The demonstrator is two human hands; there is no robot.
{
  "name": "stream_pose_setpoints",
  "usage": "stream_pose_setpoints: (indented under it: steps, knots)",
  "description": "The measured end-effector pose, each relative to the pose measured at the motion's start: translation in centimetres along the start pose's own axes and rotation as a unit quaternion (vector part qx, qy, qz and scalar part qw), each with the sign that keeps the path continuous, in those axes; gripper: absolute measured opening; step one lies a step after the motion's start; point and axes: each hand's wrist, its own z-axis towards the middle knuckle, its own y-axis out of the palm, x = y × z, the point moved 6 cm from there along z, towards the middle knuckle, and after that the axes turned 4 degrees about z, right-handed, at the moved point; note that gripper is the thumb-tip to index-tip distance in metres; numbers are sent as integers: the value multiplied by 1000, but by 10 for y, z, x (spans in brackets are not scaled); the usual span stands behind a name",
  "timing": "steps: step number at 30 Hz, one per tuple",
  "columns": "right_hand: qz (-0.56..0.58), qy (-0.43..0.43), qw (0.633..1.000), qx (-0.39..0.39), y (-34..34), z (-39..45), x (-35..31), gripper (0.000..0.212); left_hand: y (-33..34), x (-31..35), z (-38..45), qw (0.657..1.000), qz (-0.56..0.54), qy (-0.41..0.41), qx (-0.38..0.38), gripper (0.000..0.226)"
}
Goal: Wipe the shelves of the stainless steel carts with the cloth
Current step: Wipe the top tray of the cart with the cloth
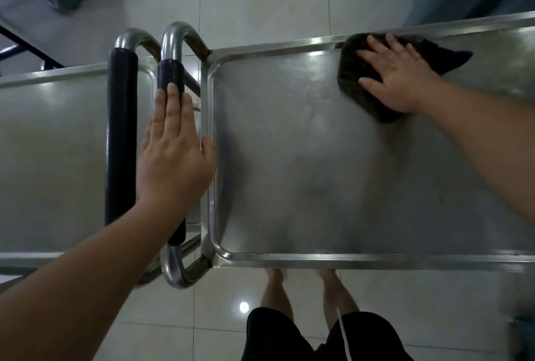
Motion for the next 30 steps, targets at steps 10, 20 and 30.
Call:
stream_pose_setpoints:
  steps: [10,20,30]
  knots:
    - [33,-33,998,51,75,-185,-27,66,4,0,1,1000,24,8,-3,76]
    - [-16,-94,995,6,119,-301,2,58,1,0,-1,1000,22,6,-5,78]
    - [39,67,997,31,2,-63,68,81,-2,3,-1,1000,28,-1,-2,80]
